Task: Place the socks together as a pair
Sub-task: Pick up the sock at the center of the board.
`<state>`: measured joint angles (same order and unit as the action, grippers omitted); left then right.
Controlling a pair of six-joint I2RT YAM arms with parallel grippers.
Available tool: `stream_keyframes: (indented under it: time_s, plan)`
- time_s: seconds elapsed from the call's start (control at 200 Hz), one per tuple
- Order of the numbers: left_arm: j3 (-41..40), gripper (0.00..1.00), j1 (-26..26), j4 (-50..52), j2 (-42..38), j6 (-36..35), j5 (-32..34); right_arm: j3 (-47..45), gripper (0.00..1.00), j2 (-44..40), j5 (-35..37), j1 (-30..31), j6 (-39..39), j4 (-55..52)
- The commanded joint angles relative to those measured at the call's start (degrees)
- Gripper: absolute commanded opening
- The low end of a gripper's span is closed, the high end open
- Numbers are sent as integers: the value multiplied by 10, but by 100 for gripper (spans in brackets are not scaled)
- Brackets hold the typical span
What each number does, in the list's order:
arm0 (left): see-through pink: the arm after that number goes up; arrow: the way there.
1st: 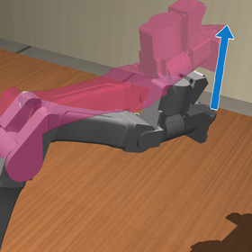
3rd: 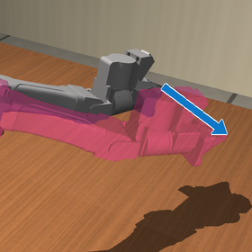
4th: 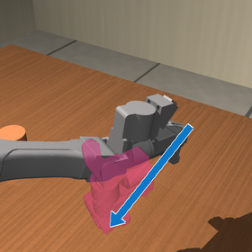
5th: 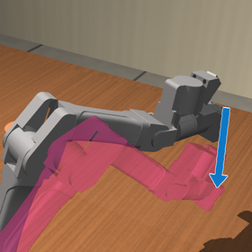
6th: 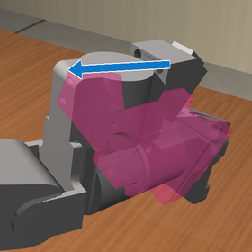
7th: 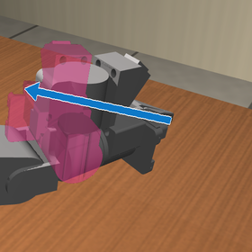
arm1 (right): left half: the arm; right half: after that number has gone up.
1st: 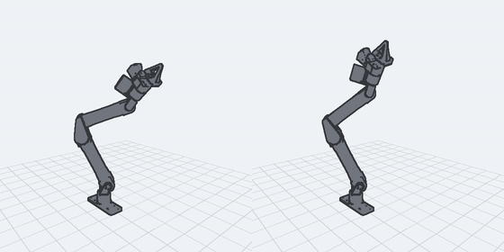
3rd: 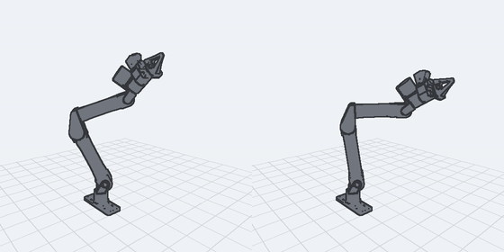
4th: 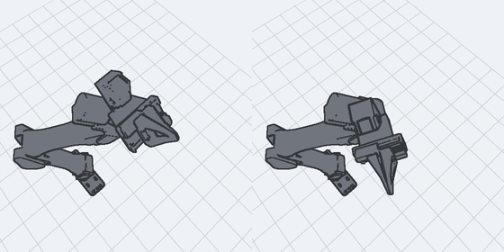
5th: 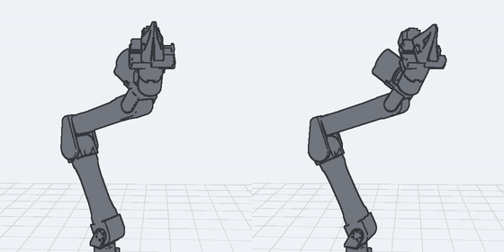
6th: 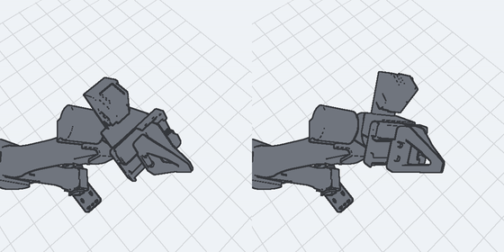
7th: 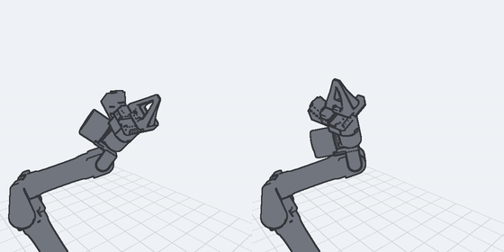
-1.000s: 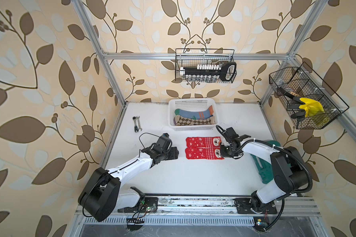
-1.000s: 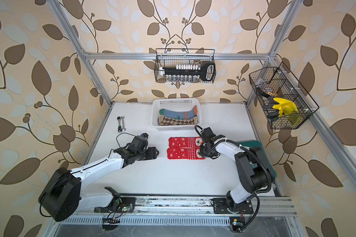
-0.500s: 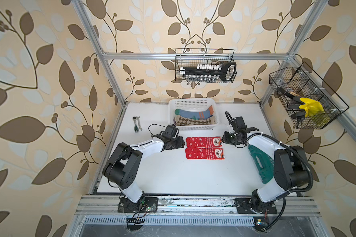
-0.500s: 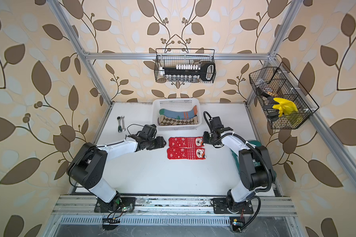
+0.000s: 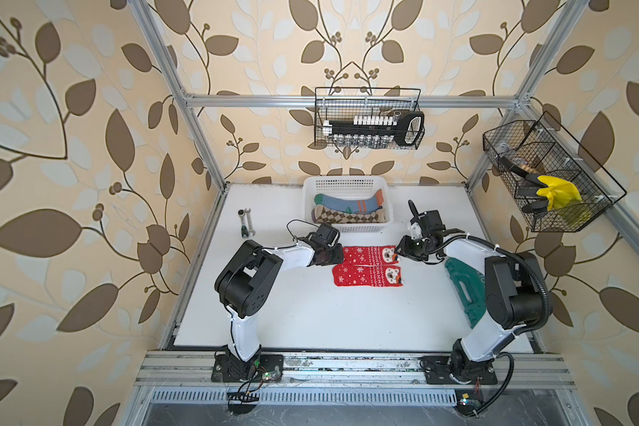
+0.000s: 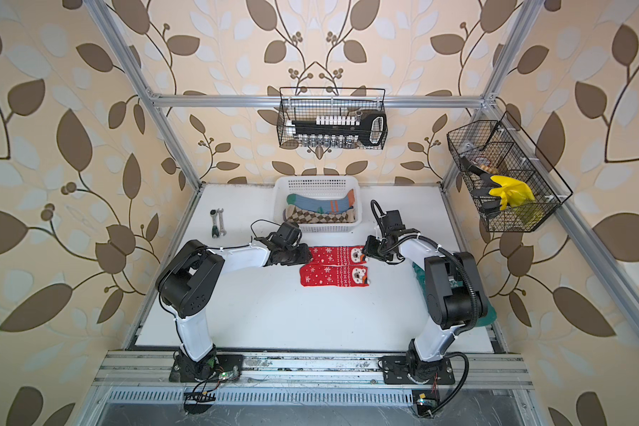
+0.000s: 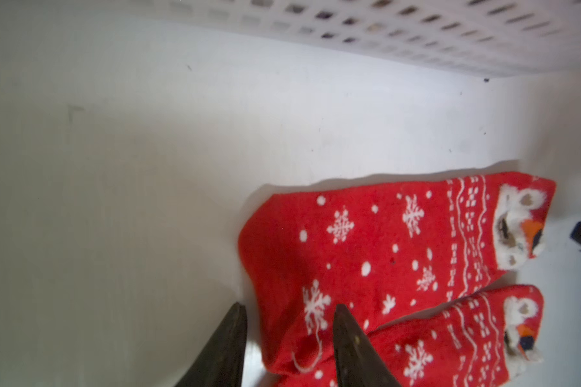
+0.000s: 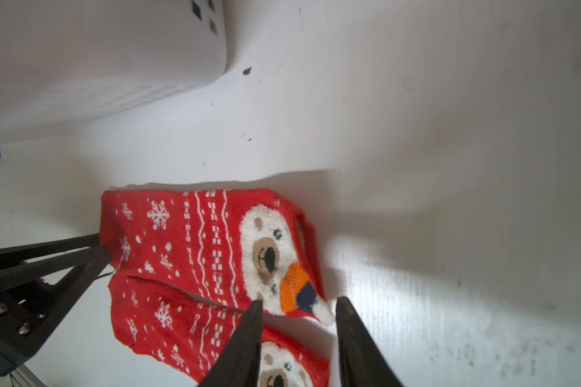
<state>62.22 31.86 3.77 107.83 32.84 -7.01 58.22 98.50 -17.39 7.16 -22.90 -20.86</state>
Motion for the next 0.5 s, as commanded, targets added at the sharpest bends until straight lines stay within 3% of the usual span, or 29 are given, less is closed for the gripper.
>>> stream_keyframes:
  time_s: [0.0,0.16,0.315,0.495]
  plan:
    - [8,37,4,6,24,3,14,13,37,22,-13,0,-2,8]
    - [9,19,9,7,30,1,18,21,36,46,-15,0,-1,7]
    - [0,1,9,8,15,1,17,13,15,35,-28,2,-4,16]
    - [-3,0,13,28,-38,-2,23,12,3,-23,-32,11,-8,7]
